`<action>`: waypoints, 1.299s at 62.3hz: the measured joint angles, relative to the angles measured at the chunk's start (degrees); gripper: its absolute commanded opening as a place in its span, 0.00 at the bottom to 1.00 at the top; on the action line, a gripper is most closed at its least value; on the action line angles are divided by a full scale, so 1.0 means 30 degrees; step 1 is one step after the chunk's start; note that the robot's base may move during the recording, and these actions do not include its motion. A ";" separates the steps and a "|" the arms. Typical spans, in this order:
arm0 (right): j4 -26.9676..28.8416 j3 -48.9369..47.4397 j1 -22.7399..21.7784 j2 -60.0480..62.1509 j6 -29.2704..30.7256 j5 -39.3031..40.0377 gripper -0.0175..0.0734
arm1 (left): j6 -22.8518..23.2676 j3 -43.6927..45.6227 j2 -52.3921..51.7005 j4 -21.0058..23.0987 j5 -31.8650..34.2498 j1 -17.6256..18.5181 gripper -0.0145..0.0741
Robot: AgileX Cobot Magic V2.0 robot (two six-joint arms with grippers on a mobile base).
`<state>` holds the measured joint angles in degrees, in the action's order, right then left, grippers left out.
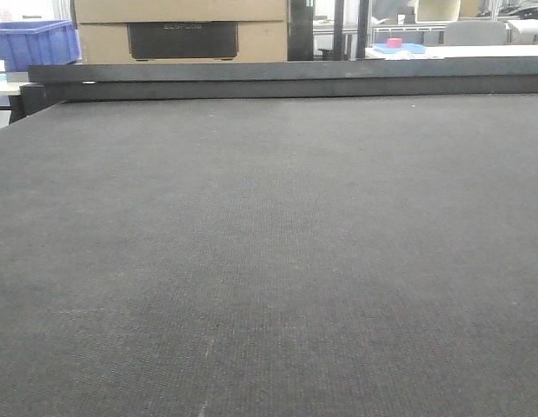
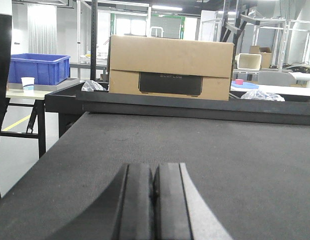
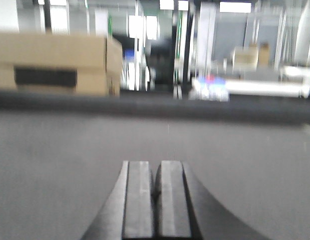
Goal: Place valve from conveyor to right shelf box
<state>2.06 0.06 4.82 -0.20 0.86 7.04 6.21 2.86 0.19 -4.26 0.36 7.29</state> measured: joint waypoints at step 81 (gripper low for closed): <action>0.0107 -1.9994 0.0000 -1.9484 0.0000 -2.1036 0.01 | 0.0000 2.1603 2.2176 0.2341 -1.8298 0.0000 0.04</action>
<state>2.38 -59.92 4.82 -58.65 0.86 -56.06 6.21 67.67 66.72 2.76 -54.53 7.29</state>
